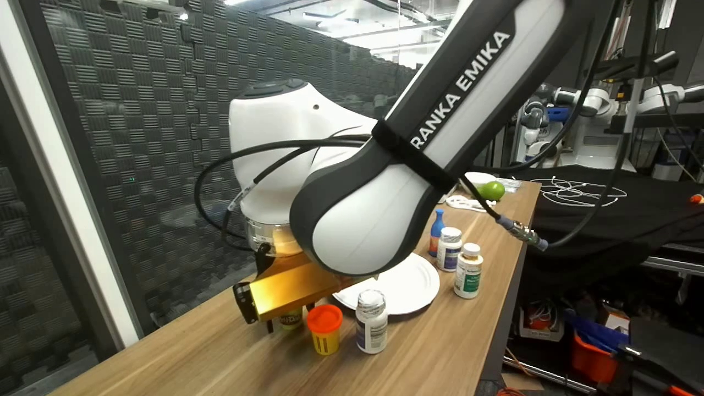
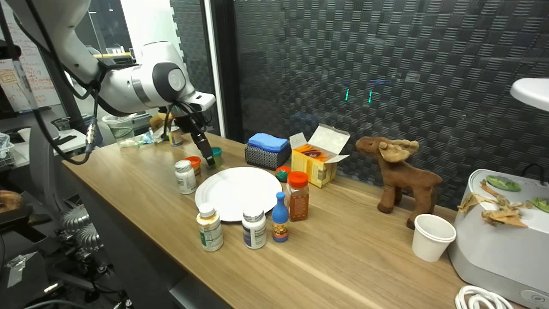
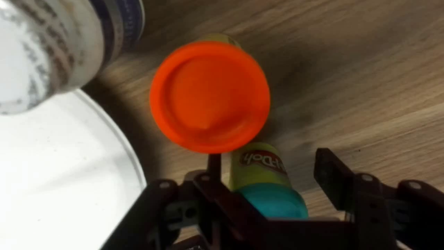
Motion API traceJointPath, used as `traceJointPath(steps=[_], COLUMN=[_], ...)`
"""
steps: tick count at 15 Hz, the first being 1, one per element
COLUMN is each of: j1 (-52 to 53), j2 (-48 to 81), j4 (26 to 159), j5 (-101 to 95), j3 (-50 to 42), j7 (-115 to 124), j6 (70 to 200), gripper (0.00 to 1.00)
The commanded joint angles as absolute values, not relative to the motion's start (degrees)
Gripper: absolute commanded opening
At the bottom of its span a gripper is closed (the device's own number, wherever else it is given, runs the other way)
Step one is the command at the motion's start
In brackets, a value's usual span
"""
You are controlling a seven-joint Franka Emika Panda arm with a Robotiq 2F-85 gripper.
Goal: Put the bottles and the orange plushie surrounding the white plate on the white plate
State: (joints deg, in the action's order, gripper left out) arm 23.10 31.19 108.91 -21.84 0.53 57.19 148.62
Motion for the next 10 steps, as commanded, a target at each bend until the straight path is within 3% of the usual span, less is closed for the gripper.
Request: traceJointPath(steps=[1, 4, 5, 9, 10], j1=[26.3, 27.6, 27.9, 28.6, 28.7], j2=[31.2, 30.8, 30.8, 30.8, 30.8], j4=[106.3, 105.8, 105.8, 106.2, 106.2], j5=[-23.6, -25.5, -26.1, -27.4, -27.7], j3=[-2.8, -4.3, -4.6, -5.0, -5.1], j7=[58.8, 58.7, 58.8, 58.8, 58.9], j6=[148.4, 148.1, 148.2, 148.1, 148.1], gripper=[0.4, 0.2, 0.57, 0.88, 0.45])
